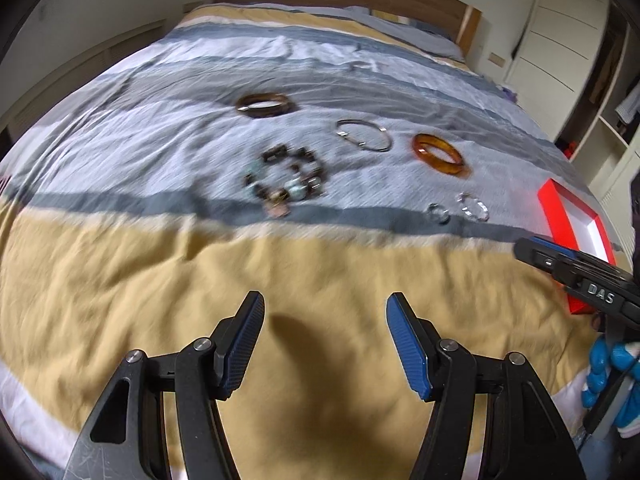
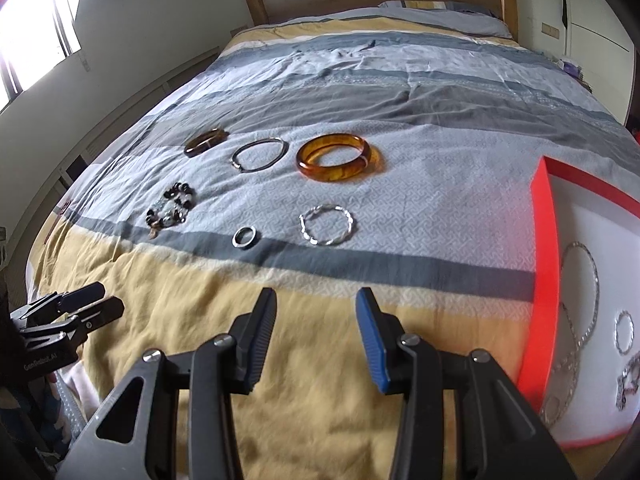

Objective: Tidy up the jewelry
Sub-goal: 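Withdraw both open tools from the box toward the remaining jewelry, then grasp the small silver ring with the left tool while the right tool grasps the twisted silver bangle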

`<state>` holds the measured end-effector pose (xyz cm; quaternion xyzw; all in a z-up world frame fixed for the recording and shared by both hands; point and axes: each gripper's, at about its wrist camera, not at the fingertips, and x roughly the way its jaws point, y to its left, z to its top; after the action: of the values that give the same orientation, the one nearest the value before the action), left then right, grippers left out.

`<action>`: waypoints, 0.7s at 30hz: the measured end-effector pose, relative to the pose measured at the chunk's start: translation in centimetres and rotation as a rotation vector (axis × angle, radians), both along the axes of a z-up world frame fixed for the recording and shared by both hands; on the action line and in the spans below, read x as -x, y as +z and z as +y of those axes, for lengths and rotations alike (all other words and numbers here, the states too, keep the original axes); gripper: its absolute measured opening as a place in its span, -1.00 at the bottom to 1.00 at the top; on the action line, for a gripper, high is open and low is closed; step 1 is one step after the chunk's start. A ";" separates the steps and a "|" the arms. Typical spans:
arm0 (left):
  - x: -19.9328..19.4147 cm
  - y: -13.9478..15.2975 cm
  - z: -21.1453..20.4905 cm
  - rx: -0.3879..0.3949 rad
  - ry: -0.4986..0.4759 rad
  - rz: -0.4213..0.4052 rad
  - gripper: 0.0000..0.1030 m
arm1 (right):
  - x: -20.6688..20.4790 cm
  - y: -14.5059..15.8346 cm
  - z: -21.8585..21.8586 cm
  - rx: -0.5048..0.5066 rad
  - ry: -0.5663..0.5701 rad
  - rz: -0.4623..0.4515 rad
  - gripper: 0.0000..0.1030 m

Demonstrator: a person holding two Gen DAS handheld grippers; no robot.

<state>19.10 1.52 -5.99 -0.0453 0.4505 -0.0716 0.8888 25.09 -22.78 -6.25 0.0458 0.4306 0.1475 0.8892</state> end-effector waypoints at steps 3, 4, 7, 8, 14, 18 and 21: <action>-1.4 -0.2 -1.6 0.010 -0.038 -0.003 0.21 | -1.0 -0.1 0.0 0.001 0.007 -0.005 -0.23; -1.7 -0.2 -1.9 0.011 -0.047 -0.003 0.21 | -1.4 -0.2 0.1 0.001 0.010 -0.006 -0.23; -2.9 -0.3 -3.1 0.021 -0.081 -0.009 0.21 | -2.2 -0.4 0.0 0.000 0.017 -0.007 -0.23; -3.3 -0.3 -3.5 0.030 -0.094 -0.009 0.21 | -2.5 -0.6 0.0 0.000 0.021 -0.006 -0.23; -6.0 -1.1 -5.9 0.040 -0.179 -0.004 0.21 | -3.9 -1.1 0.2 0.015 0.053 -0.006 -0.23; -7.9 -2.1 -7.1 0.023 -0.224 0.009 0.21 | -4.4 -1.3 -0.4 0.012 0.051 -0.003 -0.23; -9.3 -2.6 -7.5 0.023 -0.233 0.006 0.21 | -4.8 -1.7 -0.7 0.001 0.054 0.009 -0.23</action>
<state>28.38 -6.02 -8.56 -0.0029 0.4545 -0.1794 0.8725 29.87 -23.52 -7.96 0.0344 0.4355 0.1709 0.8831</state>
